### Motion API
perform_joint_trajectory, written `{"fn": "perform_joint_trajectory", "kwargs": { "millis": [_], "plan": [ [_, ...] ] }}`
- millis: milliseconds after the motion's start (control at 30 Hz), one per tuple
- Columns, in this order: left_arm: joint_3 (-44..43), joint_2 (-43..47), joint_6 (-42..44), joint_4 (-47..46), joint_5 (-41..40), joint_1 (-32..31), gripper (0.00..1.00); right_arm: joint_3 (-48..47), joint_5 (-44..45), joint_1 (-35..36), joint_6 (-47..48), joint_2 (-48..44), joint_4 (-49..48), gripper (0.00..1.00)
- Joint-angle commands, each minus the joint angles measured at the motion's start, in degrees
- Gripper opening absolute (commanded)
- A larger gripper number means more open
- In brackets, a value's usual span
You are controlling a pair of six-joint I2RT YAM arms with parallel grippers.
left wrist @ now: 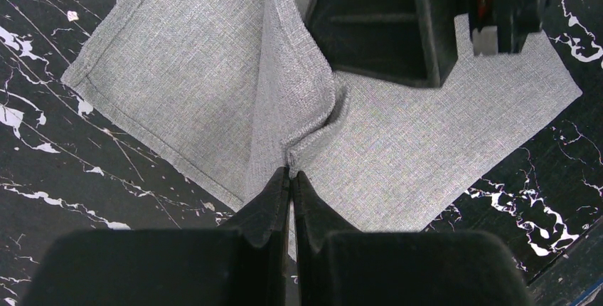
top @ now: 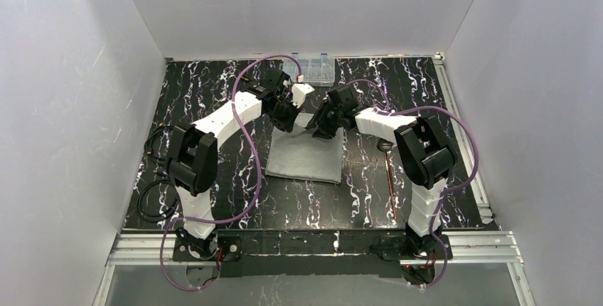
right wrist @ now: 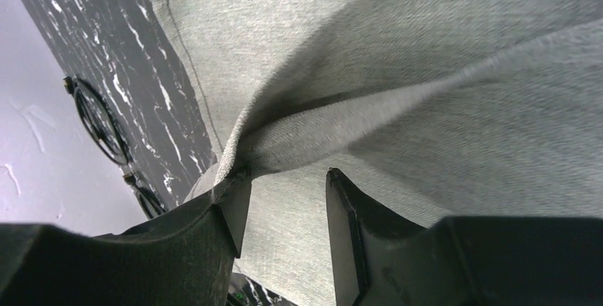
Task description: Fold the napkin into a case and place the utensils inside
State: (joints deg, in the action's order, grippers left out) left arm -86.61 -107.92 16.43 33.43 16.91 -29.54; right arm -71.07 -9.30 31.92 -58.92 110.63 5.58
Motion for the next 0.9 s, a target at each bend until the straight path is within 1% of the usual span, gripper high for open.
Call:
{"fn": "perform_joint_trajectory", "kwargs": {
  "millis": [0,167,533,700,867],
  "plan": [
    [0.91,3.5,-0.34,0.33,0.06,0.01,0.0,-2.08,-1.77,1.0,-2.87,0.02,-3.54,0.51],
    [0.91,3.54,-0.46,0.4,0.26,0.0,0.0,-2.61,-2.2,1.24,-3.2,-0.64,-3.62,0.5],
    [1.18,3.93,-0.19,0.28,0.2,-0.05,0.0,-1.21,1.94,-1.6,0.7,-4.89,1.69,0.51],
    [1.18,3.94,-0.13,0.27,0.16,-0.01,0.0,-0.18,2.62,-2.36,0.78,-6.18,1.7,0.51],
    [1.09,3.96,-0.36,0.38,0.35,0.01,0.0,-0.98,1.55,-2.37,0.28,-4.94,0.74,0.51]
  ]
}}
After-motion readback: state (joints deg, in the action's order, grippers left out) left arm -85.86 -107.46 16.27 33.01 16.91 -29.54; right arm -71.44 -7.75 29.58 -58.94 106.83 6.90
